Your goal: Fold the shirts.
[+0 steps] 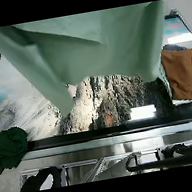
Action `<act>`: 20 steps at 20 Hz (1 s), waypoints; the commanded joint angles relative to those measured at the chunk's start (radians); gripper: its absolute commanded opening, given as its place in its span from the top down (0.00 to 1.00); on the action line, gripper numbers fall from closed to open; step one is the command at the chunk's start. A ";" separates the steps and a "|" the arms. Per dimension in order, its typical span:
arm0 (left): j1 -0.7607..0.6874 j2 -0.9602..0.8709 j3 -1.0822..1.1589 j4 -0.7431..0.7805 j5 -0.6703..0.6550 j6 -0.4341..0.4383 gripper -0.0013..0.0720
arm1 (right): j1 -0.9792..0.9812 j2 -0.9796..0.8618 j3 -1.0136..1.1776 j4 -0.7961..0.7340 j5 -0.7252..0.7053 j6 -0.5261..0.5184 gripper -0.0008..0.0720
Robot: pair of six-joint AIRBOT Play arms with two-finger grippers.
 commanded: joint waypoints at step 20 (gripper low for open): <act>0.065 -1.004 -0.017 0.183 -0.440 0.090 0.03 | -0.009 -0.700 -0.366 0.090 0.100 -0.017 0.54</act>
